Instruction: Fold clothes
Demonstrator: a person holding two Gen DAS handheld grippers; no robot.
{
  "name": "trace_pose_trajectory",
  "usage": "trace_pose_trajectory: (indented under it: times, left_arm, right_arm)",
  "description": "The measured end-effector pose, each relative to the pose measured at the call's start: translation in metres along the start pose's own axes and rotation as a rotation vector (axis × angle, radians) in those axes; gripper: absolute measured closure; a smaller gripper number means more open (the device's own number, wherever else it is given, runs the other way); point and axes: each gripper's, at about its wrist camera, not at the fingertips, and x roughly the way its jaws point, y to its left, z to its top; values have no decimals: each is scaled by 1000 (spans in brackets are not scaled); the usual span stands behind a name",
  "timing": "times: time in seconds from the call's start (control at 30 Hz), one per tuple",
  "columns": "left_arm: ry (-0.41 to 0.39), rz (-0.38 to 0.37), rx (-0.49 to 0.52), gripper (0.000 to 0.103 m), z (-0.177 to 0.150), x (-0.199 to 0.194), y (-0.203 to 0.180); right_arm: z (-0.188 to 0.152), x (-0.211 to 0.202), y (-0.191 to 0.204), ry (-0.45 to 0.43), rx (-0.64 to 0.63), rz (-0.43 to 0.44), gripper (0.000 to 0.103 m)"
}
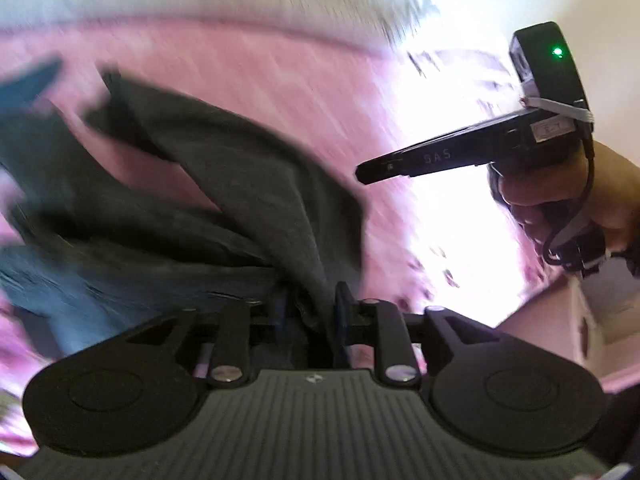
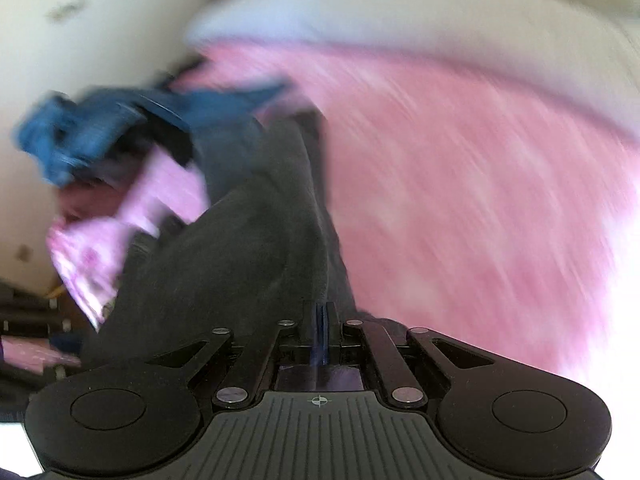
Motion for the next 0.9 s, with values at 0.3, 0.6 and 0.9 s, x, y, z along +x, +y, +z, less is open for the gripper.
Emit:
trace_pose_trajectory:
  times: [0.3,0.6,0.9]
  left_arm:
    - [-21,73,84,44,-27,-10,18]
    - [-75,260,358,32,-52,-50,152]
    - [-306,94,390,20,-59,-12,213]
  right_arm:
    - [-100,-22,-47,-15,189,-109,39]
    - [-151,22,61,-87,181,-58,24]
    - [-187,102,115,-254,-21,-141,19]
